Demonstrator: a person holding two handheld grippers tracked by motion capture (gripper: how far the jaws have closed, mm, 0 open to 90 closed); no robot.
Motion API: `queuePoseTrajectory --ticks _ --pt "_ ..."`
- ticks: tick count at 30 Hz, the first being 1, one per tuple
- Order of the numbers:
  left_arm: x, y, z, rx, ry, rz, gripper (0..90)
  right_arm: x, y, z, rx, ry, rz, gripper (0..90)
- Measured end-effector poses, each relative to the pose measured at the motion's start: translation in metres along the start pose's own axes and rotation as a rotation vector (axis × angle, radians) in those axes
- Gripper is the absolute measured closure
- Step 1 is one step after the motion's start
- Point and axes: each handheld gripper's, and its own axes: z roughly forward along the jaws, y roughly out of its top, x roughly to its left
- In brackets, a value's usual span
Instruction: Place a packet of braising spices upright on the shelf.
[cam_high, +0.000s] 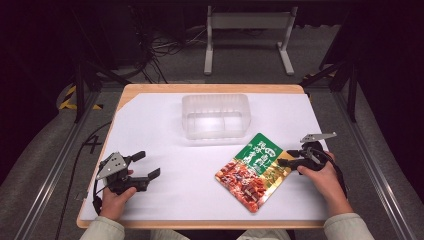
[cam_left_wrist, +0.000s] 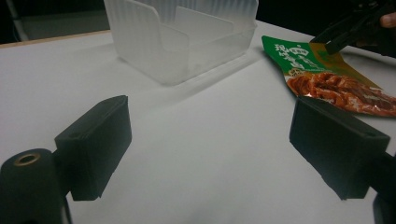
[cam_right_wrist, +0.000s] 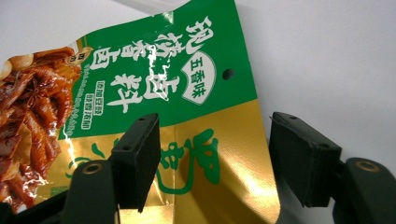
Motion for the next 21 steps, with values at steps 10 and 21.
queuePoseTrajectory --ticks 10,21 --pt "0.000 0.000 0.001 -0.001 0.001 0.001 13.8 0.008 0.002 -0.010 -0.031 0.045 -0.031 46.9" --pt "-0.001 0.000 0.001 0.001 -0.002 0.005 13.9 0.012 -0.001 0.001 0.046 0.120 -0.067 61.0"
